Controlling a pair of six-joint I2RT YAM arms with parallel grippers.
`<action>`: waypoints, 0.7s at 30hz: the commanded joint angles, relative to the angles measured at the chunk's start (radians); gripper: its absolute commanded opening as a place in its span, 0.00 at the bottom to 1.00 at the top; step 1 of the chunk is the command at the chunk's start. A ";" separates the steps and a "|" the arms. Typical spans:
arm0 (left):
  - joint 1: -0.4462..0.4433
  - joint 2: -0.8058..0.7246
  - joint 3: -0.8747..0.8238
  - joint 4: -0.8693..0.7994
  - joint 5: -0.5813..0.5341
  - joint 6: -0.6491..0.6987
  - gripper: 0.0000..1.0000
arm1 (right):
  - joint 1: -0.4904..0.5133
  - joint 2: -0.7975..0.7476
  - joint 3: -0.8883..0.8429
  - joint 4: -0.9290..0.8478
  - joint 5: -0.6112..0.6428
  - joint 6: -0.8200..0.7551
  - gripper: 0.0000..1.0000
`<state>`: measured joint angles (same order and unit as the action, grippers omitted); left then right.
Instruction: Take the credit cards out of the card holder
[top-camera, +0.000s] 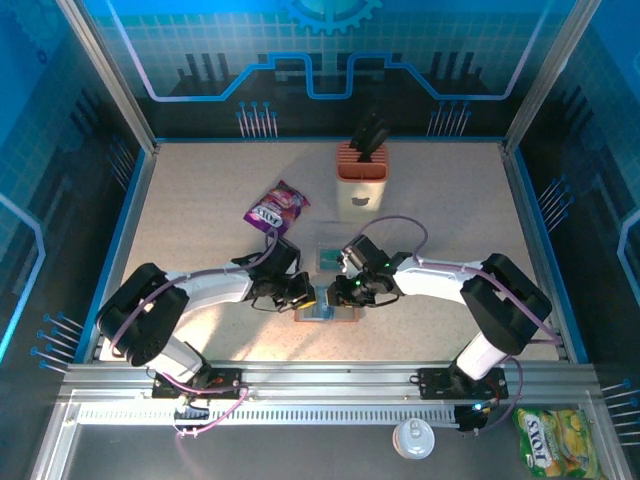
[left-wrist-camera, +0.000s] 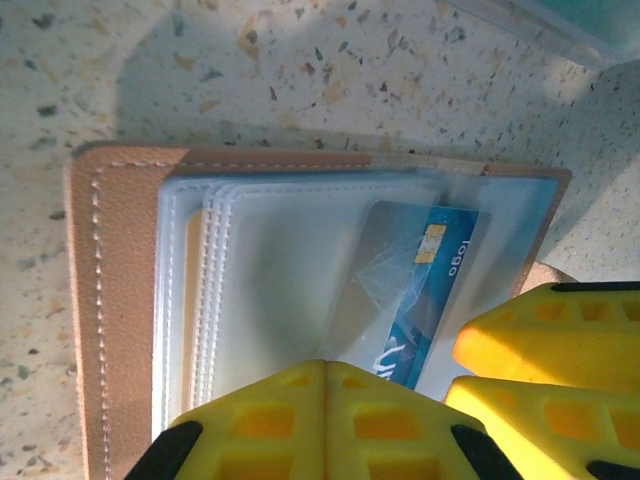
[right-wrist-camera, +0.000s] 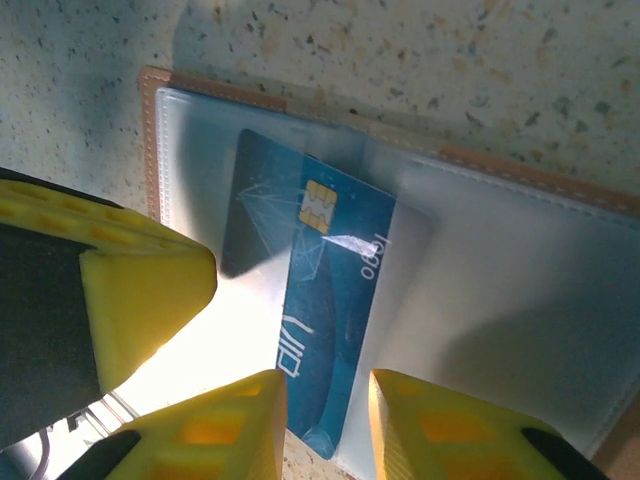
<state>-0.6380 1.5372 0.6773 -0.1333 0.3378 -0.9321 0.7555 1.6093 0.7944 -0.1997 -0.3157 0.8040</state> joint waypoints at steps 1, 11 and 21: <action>0.000 0.032 0.021 -0.012 0.012 0.027 0.07 | -0.012 0.005 -0.018 0.033 -0.013 0.017 0.29; 0.003 0.033 0.011 -0.037 0.002 0.032 0.07 | -0.017 0.047 -0.024 0.070 -0.039 0.026 0.30; 0.003 0.037 0.012 -0.036 0.006 0.032 0.07 | -0.017 0.070 -0.026 0.102 -0.063 0.038 0.30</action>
<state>-0.6373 1.5532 0.6804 -0.1261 0.3416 -0.9306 0.7448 1.6535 0.7776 -0.1219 -0.3557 0.8303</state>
